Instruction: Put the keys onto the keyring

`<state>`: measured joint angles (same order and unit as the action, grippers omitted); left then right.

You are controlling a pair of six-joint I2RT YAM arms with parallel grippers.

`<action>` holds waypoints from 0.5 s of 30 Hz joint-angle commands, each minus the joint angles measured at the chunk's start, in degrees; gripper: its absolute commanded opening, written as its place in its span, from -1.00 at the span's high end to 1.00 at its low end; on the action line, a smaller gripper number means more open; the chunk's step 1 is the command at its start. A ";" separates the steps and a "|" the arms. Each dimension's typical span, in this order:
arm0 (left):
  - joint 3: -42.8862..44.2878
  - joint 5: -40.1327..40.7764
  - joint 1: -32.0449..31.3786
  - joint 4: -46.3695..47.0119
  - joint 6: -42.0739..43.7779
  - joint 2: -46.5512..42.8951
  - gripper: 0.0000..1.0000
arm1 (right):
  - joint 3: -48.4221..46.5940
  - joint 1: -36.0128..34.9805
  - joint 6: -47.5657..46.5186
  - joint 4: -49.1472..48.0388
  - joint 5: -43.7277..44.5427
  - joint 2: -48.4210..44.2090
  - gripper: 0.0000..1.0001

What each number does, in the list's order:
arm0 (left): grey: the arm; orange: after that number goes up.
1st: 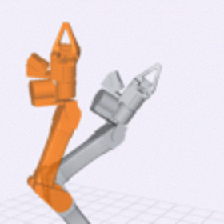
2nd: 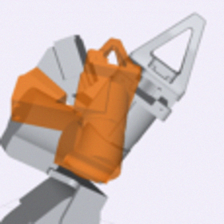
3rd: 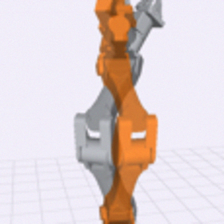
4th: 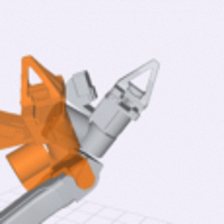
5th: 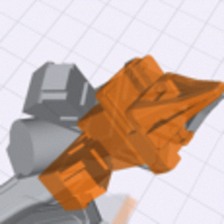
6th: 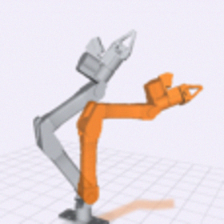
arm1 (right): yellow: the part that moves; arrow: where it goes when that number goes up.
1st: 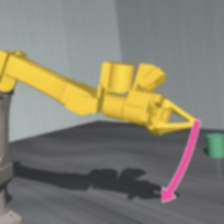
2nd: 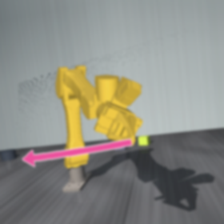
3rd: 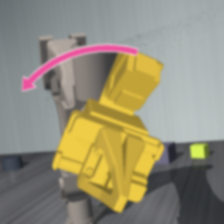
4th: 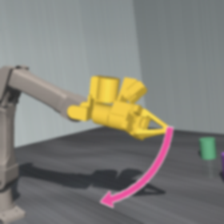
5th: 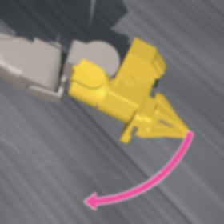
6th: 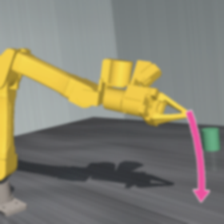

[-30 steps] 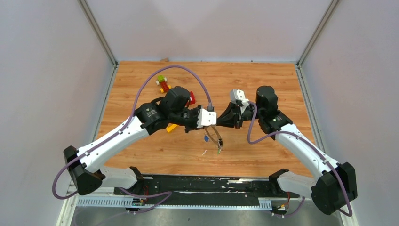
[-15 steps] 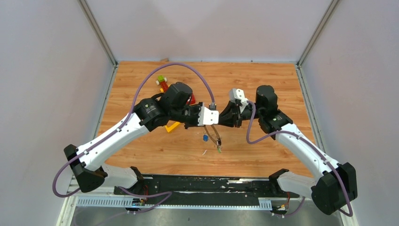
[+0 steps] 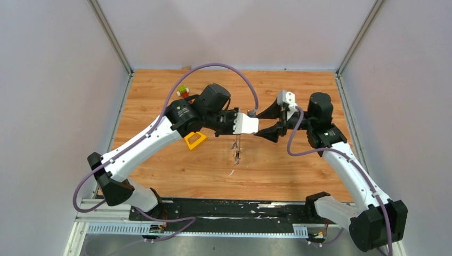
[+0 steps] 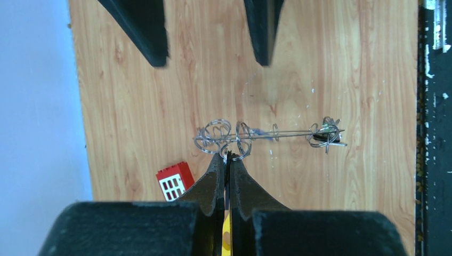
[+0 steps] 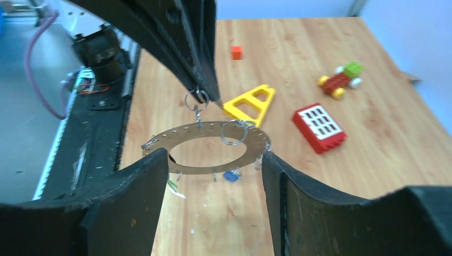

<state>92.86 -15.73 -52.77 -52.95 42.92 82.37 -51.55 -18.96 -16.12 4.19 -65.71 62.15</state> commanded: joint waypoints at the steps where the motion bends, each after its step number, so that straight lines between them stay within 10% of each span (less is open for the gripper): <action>1: 3.89 1.60 -0.22 2.24 0.38 3.41 1.00 | -3.09 6.71 1.27 1.02 -2.58 -4.46 -0.31; 15: 21.20 -3.11 0.34 13.05 -9.41 24.00 1.00 | -6.29 15.76 -0.18 16.16 16.77 -9.54 -0.34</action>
<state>108.14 -14.13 -52.73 -47.70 38.81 104.97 -55.94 -6.04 -18.13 17.06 -57.71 53.08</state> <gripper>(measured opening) 0.030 0.667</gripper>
